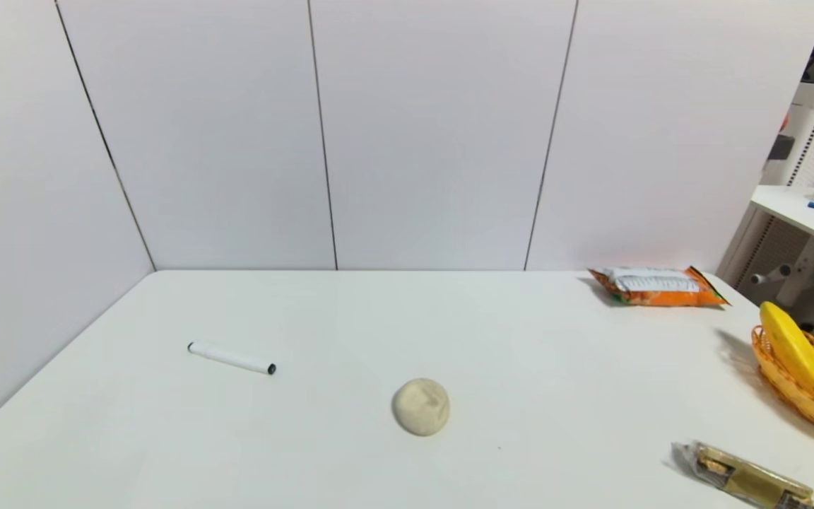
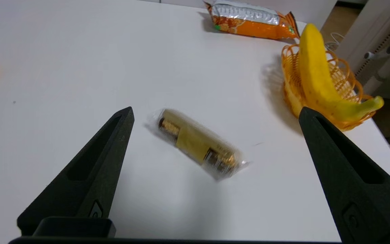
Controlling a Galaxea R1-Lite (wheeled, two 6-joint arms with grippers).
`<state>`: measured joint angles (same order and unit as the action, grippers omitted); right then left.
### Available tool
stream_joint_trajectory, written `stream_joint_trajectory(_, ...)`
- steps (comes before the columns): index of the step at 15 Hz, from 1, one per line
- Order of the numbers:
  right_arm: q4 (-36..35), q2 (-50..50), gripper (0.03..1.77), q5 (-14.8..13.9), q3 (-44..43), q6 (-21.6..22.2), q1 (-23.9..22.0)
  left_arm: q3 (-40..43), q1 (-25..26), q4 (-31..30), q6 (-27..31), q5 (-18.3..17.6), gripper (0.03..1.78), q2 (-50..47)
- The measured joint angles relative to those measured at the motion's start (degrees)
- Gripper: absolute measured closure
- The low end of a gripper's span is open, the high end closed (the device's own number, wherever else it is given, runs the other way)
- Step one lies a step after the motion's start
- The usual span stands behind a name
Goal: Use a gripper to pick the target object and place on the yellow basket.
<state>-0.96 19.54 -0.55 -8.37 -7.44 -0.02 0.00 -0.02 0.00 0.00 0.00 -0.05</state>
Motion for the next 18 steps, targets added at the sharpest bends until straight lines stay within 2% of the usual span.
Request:
stream_joint_trajectory(4, 0.8, -15.0, 0.11, 1.8, 6.9, 2.1, 0.0, 0.0, 0.0, 0.0, 0.0, 0.0, 0.12, 0.0)
stream_joint_trajectory(8, 0.9, -18.9, 0.11, -0.4, 8.3, 8.4, 0.0, 0.0, 0.0, 0.0, 0.0, 0.0, 0.12, 0.0)
stream_joint_trajectory(18, 1.1, -19.7, 0.11, -0.2, 8.4, 6.7, -0.1, 0.0, 0.0, 0.0, 0.0, 0.0, 0.12, 0.0)
